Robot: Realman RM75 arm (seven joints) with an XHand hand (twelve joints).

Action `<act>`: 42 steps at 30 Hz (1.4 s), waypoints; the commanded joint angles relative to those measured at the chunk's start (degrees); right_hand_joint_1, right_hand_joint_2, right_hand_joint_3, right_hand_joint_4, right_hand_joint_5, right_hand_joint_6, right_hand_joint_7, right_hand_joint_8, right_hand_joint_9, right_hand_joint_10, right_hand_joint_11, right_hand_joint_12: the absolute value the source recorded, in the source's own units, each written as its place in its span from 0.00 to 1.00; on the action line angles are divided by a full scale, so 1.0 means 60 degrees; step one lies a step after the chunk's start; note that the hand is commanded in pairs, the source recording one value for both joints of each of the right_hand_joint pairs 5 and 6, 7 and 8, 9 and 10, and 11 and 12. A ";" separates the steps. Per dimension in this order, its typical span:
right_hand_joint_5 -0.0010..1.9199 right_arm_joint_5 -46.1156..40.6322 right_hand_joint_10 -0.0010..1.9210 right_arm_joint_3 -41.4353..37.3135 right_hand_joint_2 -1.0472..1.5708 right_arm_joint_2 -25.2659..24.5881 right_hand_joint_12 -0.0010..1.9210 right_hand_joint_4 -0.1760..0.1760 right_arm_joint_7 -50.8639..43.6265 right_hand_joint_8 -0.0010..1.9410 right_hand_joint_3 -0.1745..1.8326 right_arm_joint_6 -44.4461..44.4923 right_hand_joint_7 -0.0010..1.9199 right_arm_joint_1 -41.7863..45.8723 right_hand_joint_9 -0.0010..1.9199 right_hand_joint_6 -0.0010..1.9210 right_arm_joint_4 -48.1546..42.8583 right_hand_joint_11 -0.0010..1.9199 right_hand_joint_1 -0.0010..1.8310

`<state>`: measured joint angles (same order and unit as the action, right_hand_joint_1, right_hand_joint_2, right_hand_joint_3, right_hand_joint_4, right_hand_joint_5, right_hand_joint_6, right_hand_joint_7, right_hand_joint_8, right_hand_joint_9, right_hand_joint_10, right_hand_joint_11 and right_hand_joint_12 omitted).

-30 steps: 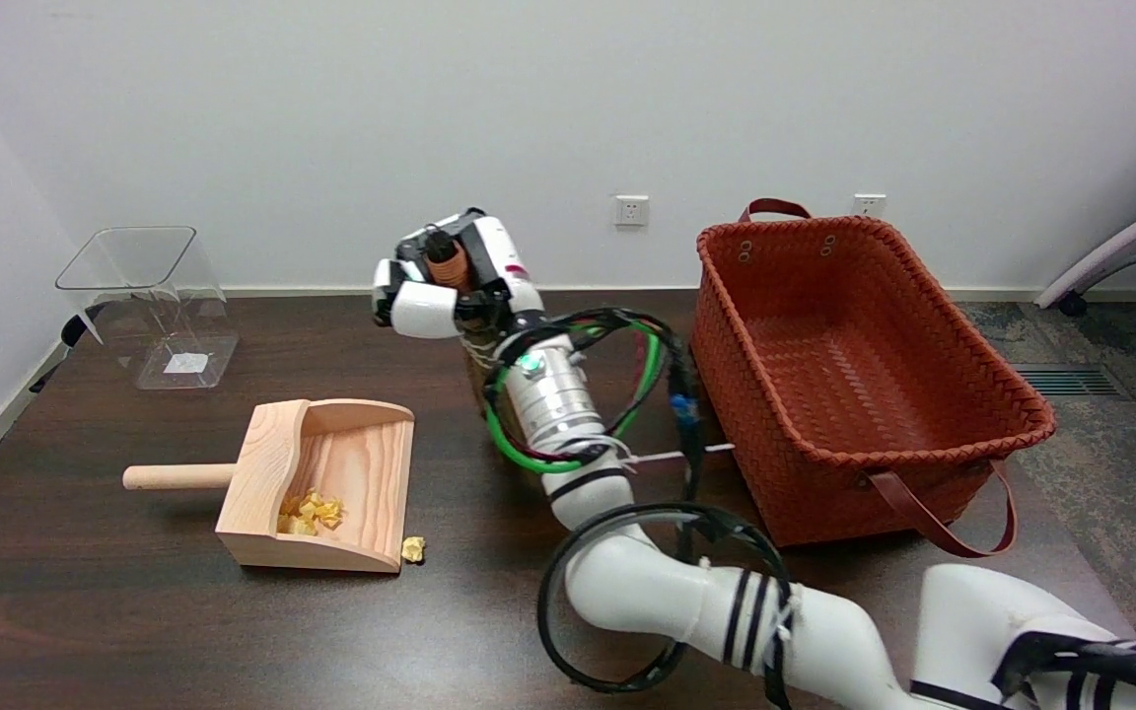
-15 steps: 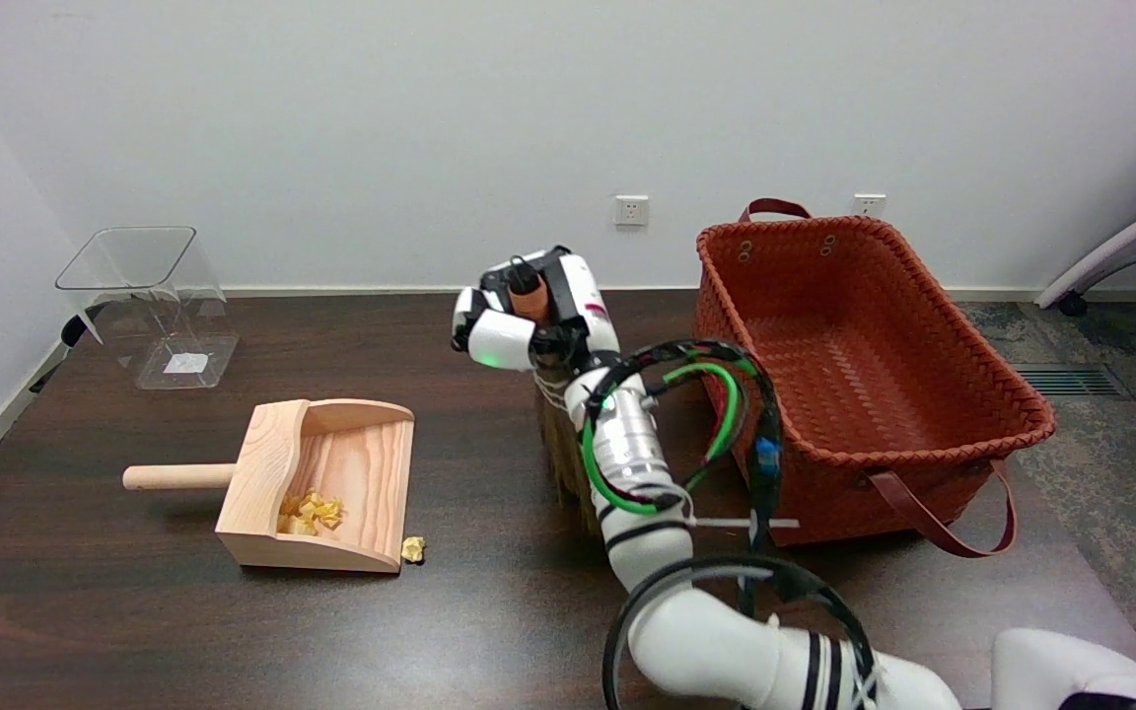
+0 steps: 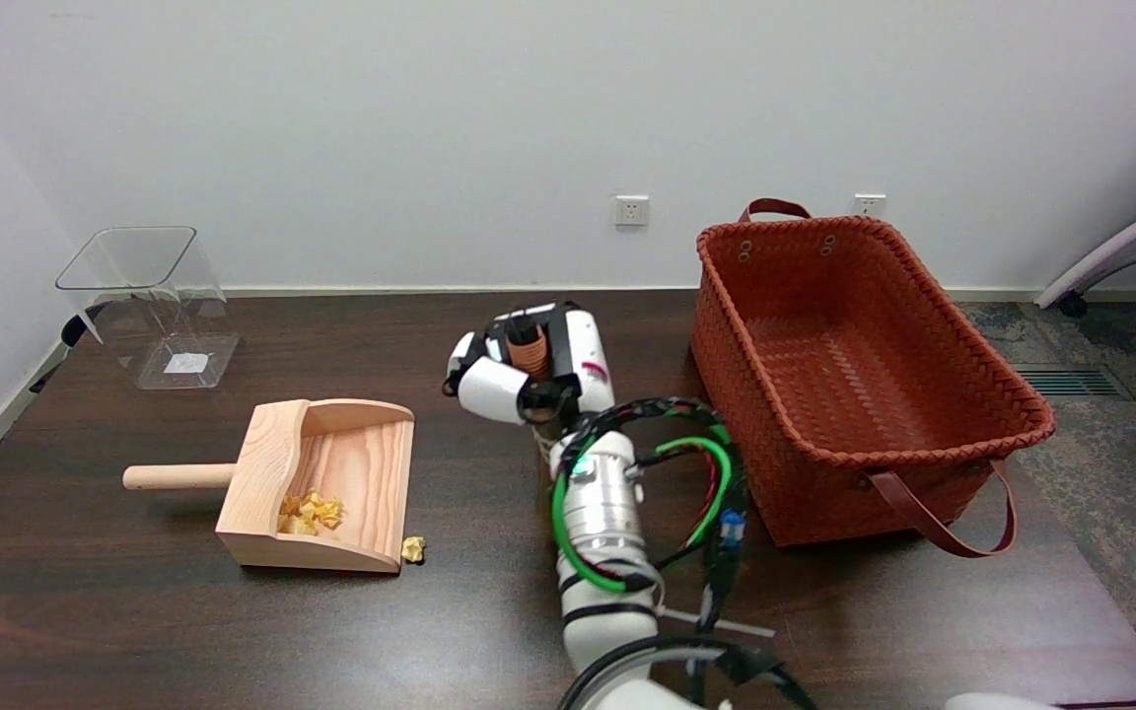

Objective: Sweep the paper balls into the dustpan.

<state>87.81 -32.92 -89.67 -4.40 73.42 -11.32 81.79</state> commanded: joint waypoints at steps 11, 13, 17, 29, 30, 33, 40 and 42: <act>1.00 -0.0085 1.00 0.0892 0.64 -0.2993 1.00 0.50 0.0400 0.99 0.71 0.1307 1.00 -0.0862 1.00 1.00 -0.2957 1.00 0.64; 1.00 -0.0221 1.00 0.0892 0.64 -0.2991 1.00 0.50 0.0738 0.99 0.71 0.0978 1.00 -0.0950 1.00 1.00 -0.2981 1.00 0.64; 1.00 -0.0609 1.00 0.0892 0.64 -0.2890 1.00 0.50 0.1307 0.99 0.71 0.0397 1.00 -0.1142 1.00 1.00 -0.2990 1.00 0.64; 1.00 -0.1398 1.00 0.0732 0.63 -0.2464 1.00 0.50 0.3476 0.99 0.71 -0.0849 1.00 -0.1533 1.00 1.00 -0.3356 1.00 0.63; 1.00 -0.1483 1.00 0.0732 0.63 -0.2430 1.00 0.50 0.3573 0.99 0.71 -0.0897 1.00 -0.1569 1.00 1.00 -0.3371 1.00 0.63; 1.00 -0.1706 1.00 0.0725 0.63 -0.2358 1.00 0.50 0.3934 0.99 0.72 -0.1010 1.00 -0.1632 1.00 1.00 -0.3443 1.00 0.63; 1.00 -0.1855 1.00 0.0692 0.62 -0.2145 1.00 0.50 0.4594 0.99 0.73 -0.1435 1.00 -0.1719 1.00 1.00 -0.3436 1.00 0.63; 1.00 -0.1855 1.00 0.0692 0.62 -0.2065 1.00 0.50 0.4798 0.99 0.73 -0.1591 1.00 -0.1774 1.00 1.00 -0.3436 1.00 0.63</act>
<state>80.69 -28.48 -104.41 13.04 70.71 -19.40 63.04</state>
